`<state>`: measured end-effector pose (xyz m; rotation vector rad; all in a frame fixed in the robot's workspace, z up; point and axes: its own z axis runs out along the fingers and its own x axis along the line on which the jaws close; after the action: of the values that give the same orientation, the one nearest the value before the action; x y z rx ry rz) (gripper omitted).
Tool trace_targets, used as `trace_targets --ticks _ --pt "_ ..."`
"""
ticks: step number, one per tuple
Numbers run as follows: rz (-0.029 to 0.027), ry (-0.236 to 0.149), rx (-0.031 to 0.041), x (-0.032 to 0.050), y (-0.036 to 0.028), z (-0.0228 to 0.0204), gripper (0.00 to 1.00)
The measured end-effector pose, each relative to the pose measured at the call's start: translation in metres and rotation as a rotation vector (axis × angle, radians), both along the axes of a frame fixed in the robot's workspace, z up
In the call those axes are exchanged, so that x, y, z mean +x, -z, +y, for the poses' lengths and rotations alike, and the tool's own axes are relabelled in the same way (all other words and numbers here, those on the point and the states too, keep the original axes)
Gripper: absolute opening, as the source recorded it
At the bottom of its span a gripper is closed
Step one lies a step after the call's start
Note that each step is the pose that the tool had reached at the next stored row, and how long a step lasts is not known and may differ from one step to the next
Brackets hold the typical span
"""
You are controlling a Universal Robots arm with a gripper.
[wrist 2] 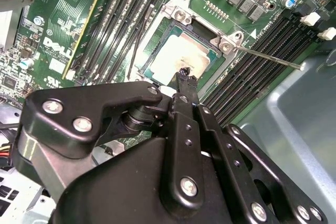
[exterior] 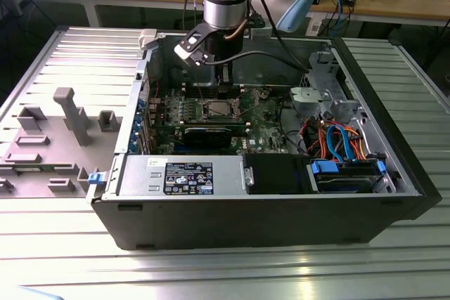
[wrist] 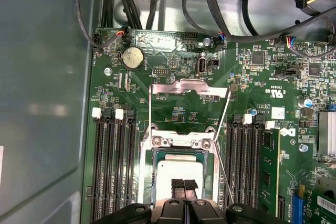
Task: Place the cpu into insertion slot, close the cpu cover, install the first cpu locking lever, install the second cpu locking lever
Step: 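Close the cpu cover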
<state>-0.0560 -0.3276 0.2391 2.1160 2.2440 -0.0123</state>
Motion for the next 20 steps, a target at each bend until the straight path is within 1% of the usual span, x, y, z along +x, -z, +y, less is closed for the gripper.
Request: trace_targets --ticks 20 --pt "0.0 0.0 0.0 0.0 -0.0038 0.0 0.11"
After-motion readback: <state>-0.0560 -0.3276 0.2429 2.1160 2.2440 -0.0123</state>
